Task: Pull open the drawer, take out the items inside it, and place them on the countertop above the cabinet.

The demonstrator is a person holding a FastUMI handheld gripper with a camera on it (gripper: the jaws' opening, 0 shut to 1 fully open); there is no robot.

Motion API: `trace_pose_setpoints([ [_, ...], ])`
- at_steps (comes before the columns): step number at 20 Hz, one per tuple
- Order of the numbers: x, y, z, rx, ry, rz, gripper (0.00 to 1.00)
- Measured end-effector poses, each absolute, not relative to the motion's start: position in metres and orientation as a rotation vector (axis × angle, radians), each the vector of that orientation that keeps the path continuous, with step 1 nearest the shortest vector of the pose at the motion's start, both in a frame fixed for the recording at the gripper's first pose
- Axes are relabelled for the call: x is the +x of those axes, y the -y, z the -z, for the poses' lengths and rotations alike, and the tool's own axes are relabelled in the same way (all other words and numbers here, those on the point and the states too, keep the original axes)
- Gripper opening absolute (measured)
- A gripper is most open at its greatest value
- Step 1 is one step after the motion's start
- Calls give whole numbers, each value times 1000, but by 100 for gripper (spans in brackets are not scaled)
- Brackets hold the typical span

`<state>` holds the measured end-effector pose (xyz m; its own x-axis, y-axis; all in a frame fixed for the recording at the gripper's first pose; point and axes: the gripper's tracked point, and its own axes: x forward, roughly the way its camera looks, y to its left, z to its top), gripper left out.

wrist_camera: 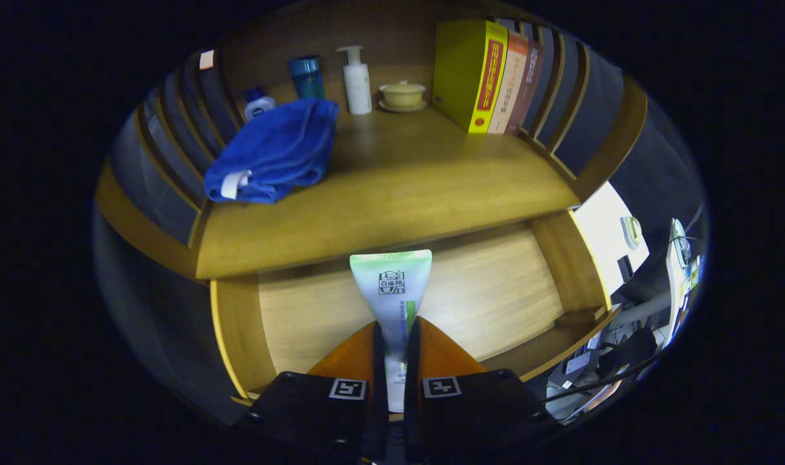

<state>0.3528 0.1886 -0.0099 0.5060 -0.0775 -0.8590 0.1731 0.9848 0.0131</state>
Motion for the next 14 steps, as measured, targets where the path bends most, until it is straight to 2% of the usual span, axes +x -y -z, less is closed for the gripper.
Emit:
trace_pose_setpoints([
  [5,395,-187,-37,56,-928,114,18],
  [14,466,-154,6,35,-963,82,18],
])
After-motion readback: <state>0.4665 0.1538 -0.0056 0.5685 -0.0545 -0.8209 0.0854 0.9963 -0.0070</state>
